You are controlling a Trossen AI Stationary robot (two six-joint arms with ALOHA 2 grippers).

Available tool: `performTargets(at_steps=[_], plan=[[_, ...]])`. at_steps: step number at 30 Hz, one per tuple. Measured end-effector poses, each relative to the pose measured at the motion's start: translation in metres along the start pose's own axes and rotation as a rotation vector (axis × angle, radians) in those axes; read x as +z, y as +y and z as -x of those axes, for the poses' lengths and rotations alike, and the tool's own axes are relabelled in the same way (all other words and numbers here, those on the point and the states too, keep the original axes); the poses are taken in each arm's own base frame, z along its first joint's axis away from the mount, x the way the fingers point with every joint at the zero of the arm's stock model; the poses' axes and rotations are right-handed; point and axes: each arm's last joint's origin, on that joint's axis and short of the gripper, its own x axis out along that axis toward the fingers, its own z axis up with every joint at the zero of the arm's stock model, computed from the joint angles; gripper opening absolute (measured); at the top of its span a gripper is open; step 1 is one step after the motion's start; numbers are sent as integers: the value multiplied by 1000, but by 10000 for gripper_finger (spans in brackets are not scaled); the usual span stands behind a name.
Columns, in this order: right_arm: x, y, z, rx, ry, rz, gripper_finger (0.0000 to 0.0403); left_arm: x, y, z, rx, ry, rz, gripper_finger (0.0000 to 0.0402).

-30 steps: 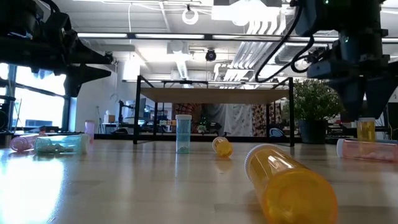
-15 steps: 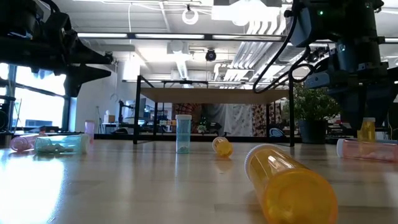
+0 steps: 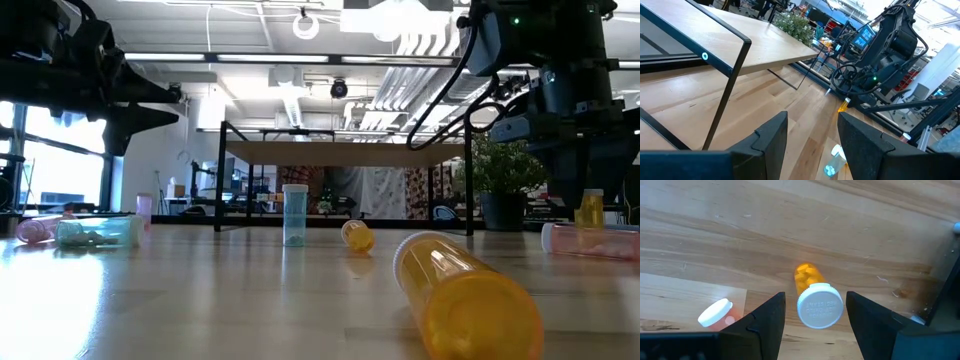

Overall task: Pick and place medicine bottles onto shelf by color
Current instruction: Put the top right orange pill bottle on the shelf

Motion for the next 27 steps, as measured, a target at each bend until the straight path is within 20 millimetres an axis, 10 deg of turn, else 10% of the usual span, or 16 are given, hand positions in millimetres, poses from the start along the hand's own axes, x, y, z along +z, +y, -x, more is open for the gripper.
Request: performTargets(at_steps=[15,27], plan=[[0,0,0,4,-4,5,98,0,0,0,0,0,0,165],[1,10,16,69,5,49,109,0,0,0,0,0,0,165]])
